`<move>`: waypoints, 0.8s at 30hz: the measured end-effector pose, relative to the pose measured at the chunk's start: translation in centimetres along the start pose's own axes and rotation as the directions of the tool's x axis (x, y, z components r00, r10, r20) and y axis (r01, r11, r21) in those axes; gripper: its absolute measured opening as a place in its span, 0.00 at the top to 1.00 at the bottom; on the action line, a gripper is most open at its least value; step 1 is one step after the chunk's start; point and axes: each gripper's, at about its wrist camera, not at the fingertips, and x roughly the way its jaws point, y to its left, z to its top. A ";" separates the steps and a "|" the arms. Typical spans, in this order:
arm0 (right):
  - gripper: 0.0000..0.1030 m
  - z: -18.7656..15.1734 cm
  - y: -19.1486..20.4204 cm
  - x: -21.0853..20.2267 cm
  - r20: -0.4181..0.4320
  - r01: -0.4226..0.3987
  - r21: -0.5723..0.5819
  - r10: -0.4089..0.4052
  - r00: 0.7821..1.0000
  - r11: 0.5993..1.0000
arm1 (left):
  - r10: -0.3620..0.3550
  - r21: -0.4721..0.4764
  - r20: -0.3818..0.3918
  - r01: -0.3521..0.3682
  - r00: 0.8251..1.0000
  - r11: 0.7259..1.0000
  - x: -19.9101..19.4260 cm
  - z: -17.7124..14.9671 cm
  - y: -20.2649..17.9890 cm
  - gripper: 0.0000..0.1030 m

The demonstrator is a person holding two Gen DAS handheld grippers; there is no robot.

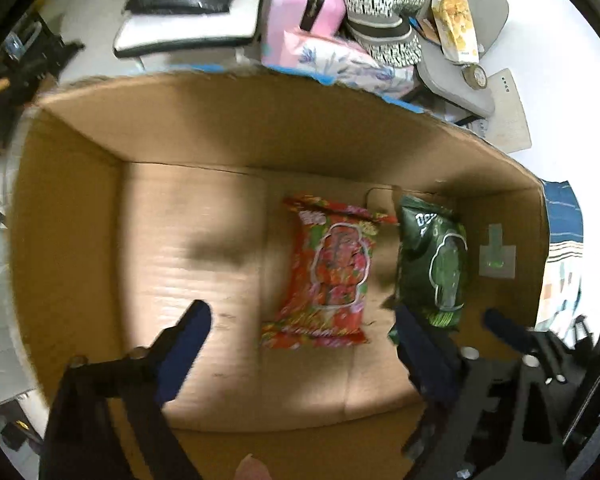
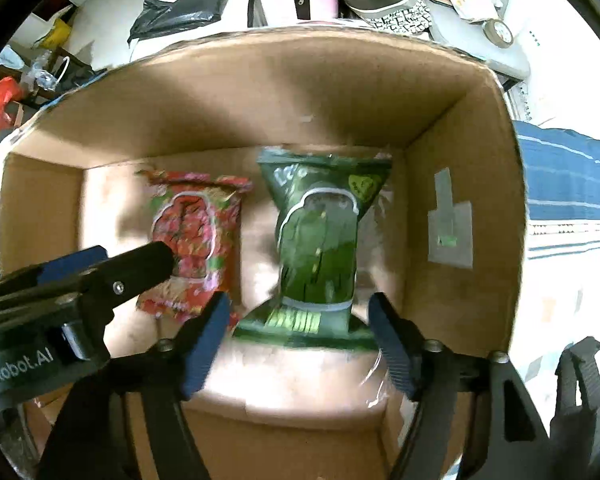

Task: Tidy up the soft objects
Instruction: 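Carry both bags into the cardboard box and open both grippers, then withdraw both grippers from the box toward the remaining items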

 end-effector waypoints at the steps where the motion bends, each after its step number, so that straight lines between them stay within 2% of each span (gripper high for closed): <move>1: 0.03 -0.7 0.6 -0.6 0.011 0.006 -0.002 -0.006 1.000 1.000 | 0.024 0.010 0.023 -0.025 0.999 1.000 -0.7 -0.6 0.2 0.06; 4: 0.01 -2.9 1.8 -2.2 0.036 0.021 -0.003 -0.021 0.999 1.000 | 0.081 0.035 0.104 -0.085 0.991 0.996 -3.0 -2.5 1.1 0.05; 11: 0.01 -8.3 2.6 -6.3 0.127 0.023 0.029 -0.026 0.992 0.999 | 0.125 0.076 0.250 -0.148 0.960 0.986 -7.1 -5.6 0.7 0.03; 14: 0.01 -9.5 2.5 -8.1 0.171 0.032 0.033 -0.038 0.985 0.999 | 0.134 0.074 0.287 -0.162 0.949 0.984 -8.7 -7.4 0.5 0.03; 16: 0.01 -11.8 3.2 -9.9 0.196 0.032 0.033 -0.038 0.980 0.999 | 0.135 0.068 0.308 -0.164 0.942 0.984 -9.7 -8.4 0.3 0.03; 21: 0.01 -14.8 3.4 -13.6 0.276 0.058 0.022 -0.061 0.959 0.998 | 0.164 0.054 0.376 -0.198 0.912 0.979 -12.6 -11.9 -0.2 0.03; 24: 0.01 -16.9 3.7 -15.7 0.313 0.069 0.013 -0.069 0.947 0.998 | 0.162 0.042 0.392 -0.193 0.906 0.980 -13.7 -14.0 -0.6 0.03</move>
